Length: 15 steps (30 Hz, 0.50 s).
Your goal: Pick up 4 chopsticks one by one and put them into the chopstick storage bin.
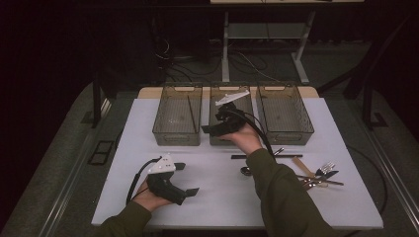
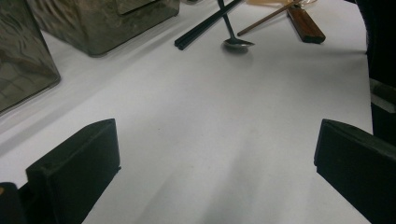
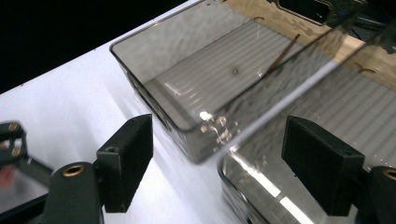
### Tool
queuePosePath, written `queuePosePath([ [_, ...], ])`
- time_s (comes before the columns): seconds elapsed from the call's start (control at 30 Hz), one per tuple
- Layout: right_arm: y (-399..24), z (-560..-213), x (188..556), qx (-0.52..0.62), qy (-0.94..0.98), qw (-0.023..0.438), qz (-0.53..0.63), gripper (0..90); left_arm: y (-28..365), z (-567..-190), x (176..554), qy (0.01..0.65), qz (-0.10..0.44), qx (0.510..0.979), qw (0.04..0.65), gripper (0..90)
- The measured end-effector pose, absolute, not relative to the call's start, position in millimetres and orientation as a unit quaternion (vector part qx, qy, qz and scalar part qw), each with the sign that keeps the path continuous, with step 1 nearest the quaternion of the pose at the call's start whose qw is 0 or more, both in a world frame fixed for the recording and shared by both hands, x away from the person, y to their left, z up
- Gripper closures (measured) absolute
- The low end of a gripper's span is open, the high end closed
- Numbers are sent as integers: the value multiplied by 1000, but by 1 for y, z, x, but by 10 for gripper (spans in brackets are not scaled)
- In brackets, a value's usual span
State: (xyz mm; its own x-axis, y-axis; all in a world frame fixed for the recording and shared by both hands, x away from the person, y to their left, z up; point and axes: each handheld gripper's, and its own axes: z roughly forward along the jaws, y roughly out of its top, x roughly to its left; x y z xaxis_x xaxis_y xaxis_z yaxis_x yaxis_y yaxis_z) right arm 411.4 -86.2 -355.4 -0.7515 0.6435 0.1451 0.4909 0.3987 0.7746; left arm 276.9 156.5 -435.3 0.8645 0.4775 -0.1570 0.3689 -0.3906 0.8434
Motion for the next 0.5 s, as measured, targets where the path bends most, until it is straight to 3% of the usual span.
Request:
queuePosePath([
  [0.5, -145, -363, 384, 325, 829, 78, 448, 245, 161, -436, 278, 260, 64, 828, 493, 0],
])
